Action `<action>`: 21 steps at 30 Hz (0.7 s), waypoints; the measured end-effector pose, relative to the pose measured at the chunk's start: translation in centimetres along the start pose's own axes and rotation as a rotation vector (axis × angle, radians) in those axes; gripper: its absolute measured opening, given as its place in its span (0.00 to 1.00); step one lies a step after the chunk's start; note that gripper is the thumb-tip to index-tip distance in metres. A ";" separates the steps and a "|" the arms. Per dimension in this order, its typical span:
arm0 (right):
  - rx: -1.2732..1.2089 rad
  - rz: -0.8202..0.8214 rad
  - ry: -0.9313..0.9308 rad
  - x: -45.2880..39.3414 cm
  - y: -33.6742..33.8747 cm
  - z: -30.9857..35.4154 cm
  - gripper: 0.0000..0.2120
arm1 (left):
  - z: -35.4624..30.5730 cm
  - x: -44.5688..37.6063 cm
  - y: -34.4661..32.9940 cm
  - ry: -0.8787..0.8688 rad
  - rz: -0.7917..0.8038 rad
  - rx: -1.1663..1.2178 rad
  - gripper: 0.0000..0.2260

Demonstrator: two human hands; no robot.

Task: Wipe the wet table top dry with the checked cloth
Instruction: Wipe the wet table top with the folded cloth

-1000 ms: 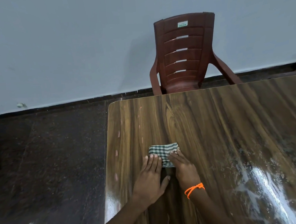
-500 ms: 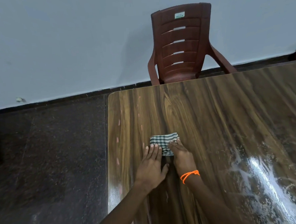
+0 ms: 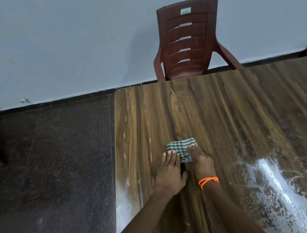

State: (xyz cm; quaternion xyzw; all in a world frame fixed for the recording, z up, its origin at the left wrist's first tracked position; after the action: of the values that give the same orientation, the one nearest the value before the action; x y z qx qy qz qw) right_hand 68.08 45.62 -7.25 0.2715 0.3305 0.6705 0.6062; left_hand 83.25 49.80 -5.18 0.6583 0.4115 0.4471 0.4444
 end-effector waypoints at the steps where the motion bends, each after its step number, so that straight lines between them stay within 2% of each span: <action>1: 0.002 -0.009 0.001 -0.1 -0.5 0.3 0.19 | 0.3 -0.1 0.1 0.012 0.014 -0.004 0.35; 8: 0.066 0.125 0.092 3.3 -2.1 2.3 0.28 | 2.6 3.8 -1.2 0.025 0.037 -0.045 0.35; 14: 0.018 0.166 0.093 8.4 -0.2 0.6 0.25 | -1.5 8.3 -2.2 0.056 0.056 0.071 0.37; 17: 0.024 0.139 0.042 8.5 0.8 -0.3 0.24 | -3.2 7.8 -1.7 0.045 0.086 0.109 0.39; 21: 0.031 0.080 -0.018 7.1 0.6 1.0 0.20 | -2.1 6.2 -1.7 0.040 0.085 0.071 0.39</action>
State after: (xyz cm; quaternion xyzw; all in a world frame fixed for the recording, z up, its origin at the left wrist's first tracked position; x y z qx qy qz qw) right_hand 67.68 52.72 -6.40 0.3000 0.3240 0.6865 0.5777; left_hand 82.65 56.54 -4.97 0.6814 0.4075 0.4637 0.3932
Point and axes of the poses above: each hand's wrist, its own x-axis away from the middle knuckle, its own y-axis out of the back of the hand, z = x × y, the point moved 1 cm from there along -x, towards the middle knuckle
